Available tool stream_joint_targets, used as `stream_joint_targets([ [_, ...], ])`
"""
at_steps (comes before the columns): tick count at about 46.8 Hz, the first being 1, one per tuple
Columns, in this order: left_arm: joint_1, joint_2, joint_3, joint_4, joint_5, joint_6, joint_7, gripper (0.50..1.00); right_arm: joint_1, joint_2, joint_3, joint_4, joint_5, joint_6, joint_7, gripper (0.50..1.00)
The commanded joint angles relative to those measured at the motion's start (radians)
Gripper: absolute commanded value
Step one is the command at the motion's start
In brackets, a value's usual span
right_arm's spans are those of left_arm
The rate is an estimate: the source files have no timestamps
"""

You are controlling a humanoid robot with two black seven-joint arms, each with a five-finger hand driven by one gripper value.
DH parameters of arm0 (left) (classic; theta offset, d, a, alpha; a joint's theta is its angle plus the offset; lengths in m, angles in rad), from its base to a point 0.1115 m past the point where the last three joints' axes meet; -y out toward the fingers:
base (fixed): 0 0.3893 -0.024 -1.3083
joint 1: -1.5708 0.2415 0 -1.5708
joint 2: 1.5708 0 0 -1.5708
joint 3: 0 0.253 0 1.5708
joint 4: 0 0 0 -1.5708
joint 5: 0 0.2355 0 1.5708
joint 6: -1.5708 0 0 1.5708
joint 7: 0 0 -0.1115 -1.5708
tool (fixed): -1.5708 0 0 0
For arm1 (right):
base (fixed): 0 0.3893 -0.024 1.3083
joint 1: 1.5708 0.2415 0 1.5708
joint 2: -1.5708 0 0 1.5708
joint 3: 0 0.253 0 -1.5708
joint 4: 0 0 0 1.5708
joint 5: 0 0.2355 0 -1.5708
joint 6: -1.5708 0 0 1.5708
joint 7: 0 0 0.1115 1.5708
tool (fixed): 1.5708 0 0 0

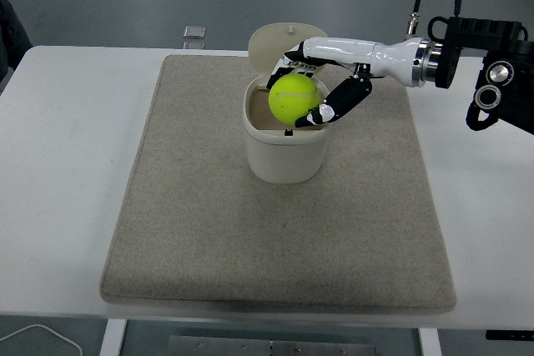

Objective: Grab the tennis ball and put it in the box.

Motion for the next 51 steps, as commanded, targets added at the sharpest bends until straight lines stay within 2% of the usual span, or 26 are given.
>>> stream_joint_targets([
  [1,0.0,0.0,0.0,0.0,0.0,0.0,0.0,0.992,0.0,0.0,-0.001,0.0,0.0,0.0,0.0,0.639],
  [5,0.0,0.0,0.0,0.0,-0.001,0.0,0.0,0.992,0.0,0.0,-0.001,0.0,0.0,0.0,0.0,0.67],
  [12,0.0,0.0,0.0,0.0,0.0,0.0,0.0,0.992,0.0,0.0,-0.001,0.0,0.0,0.0,0.0,0.69],
  [18,0.0,0.0,0.0,0.0,-0.001,0.0,0.0,0.992,0.0,0.0,-0.001,0.0,0.0,0.0,0.0,0.729],
  [20,0.0,0.0,0.0,0.0,0.0,0.0,0.0,0.992,-0.002,0.0,-0.001,0.0,0.0,0.0,0.0,0.758],
  [26,0.0,0.0,0.0,0.0,-0.001,0.0,0.0,0.992,-0.002,0.0,-0.001,0.0,0.0,0.0,0.0,0.789],
  [51,0.0,0.0,0.0,0.0,-0.001,0.0,0.0,0.992,-0.006,0.0,-0.001,-0.004,0.0,0.0,0.0,0.844],
])
